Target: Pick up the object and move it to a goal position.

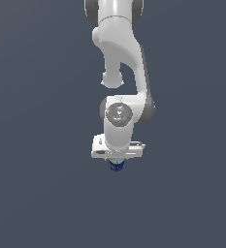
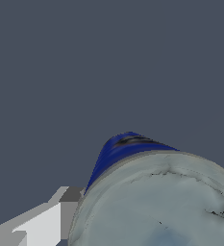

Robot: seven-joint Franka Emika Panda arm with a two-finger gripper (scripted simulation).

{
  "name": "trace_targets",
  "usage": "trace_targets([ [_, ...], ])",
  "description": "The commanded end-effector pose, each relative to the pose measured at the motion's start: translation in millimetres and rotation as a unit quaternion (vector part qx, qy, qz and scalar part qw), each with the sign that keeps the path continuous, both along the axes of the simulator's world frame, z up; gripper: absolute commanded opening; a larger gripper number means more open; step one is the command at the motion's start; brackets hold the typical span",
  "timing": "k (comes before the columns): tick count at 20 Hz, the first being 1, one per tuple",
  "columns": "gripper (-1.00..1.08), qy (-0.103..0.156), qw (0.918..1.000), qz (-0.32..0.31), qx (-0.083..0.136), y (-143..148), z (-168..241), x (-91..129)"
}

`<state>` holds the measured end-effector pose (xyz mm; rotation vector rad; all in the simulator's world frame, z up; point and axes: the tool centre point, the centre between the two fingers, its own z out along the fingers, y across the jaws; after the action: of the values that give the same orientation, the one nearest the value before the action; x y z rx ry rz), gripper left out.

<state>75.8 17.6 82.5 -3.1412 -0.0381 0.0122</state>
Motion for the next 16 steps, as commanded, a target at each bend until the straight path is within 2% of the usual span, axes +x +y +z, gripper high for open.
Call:
trace_targets([
  [1, -1.0, -0.003, 1.0, 0.0, 0.0, -8.7, 12.0, -2.1],
  [16, -1.0, -0.004, 1.0, -0.001, 0.0, -97.1, 107.8, -42.3],
])
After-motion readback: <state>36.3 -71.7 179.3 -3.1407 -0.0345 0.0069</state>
